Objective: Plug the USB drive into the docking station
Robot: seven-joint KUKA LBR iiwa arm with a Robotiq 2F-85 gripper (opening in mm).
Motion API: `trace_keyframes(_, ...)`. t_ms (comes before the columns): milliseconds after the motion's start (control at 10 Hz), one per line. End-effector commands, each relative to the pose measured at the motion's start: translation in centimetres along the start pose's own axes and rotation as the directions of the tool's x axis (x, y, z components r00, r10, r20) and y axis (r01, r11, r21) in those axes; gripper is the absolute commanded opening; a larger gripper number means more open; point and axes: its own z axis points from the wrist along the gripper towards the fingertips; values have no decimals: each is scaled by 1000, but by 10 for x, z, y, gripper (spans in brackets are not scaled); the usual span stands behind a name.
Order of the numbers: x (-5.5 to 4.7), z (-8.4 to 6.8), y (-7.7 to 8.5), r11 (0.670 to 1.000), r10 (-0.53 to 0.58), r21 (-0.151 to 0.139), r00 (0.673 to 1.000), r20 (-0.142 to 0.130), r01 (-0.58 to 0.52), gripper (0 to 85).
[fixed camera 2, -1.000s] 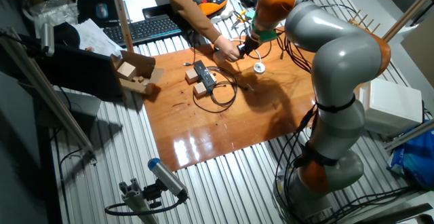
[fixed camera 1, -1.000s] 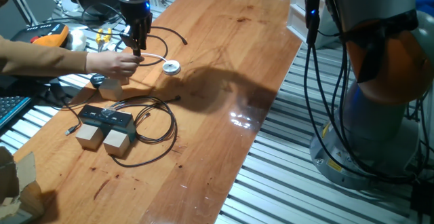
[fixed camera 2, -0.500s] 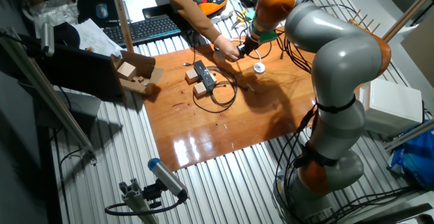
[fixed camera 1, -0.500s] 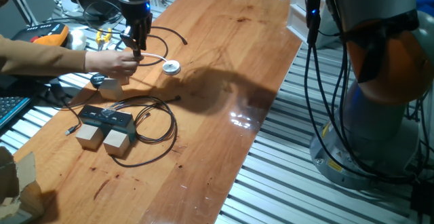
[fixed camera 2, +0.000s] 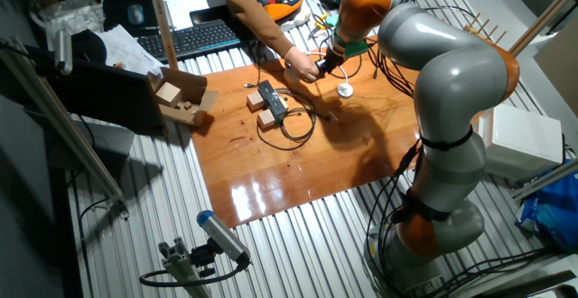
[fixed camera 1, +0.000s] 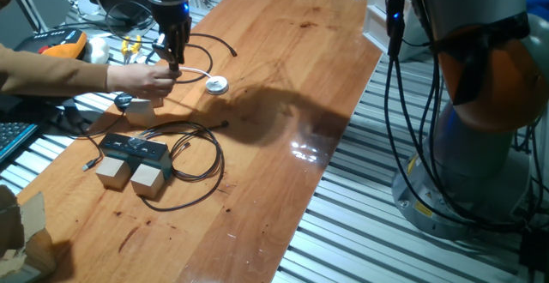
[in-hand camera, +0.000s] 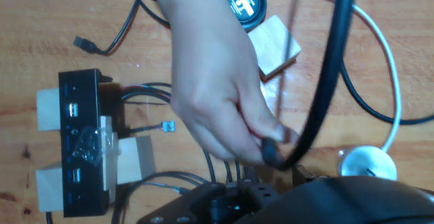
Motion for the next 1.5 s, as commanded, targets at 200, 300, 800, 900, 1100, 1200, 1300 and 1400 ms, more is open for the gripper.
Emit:
trace_keyframes(200, 0, 0, -1, 1000, -12, -2, 1000, 5, 12, 0)
trace_keyframes(300, 0, 0, -1, 1000, -9, -14, 1000, 7, 9, 0)
trace_keyframes(800, 2, -7, 1, 1000, -24, -2, 1000, 14, 24, 0)
trace_keyframes(900, 4, -14, 3, 1000, -20, 3, 1000, -3, 20, 0)
trace_keyframes(1100, 13, -25, 16, 1000, 15, -18, 998, -67, -17, 0)
trace_keyframes(1200, 19, -27, 27, 998, 55, -15, 994, -89, -56, 0)
trace_keyframes(1300, 26, -26, 40, 994, 102, -21, 990, -94, -105, 0)
trace_keyframes(1400, 32, -23, 51, 992, 122, -21, 988, -93, -124, 0)
